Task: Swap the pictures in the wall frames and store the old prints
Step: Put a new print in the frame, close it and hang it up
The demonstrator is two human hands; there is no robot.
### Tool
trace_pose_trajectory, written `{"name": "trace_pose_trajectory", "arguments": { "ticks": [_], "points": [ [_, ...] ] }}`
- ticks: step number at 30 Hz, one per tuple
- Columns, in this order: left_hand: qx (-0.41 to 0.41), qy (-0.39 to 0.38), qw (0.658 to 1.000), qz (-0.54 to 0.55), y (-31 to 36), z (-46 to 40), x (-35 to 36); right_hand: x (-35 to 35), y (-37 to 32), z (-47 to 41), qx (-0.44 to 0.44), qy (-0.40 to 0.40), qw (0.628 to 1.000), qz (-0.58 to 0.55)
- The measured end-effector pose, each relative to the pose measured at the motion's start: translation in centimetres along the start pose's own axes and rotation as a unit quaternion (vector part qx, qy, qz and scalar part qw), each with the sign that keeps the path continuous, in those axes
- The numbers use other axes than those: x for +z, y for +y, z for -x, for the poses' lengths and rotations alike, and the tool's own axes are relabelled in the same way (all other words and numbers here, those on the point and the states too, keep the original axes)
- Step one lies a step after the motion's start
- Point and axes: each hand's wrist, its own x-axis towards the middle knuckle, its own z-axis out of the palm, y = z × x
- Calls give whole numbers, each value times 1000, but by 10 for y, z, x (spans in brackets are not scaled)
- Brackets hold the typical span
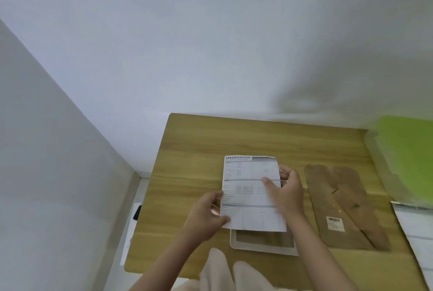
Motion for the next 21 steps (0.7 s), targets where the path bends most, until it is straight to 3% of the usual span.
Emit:
{"name": "trace_pose_trajectory", "arguments": {
  "ticks": [10, 21],
  "points": [
    [1, -7, 998, -65, 0, 11, 41, -23, 44, 7, -31, -5, 984, 176],
    [58, -17, 992, -109, -7, 14, 45, -30, 56, 12, -23, 2, 977, 211]
  ]
}}
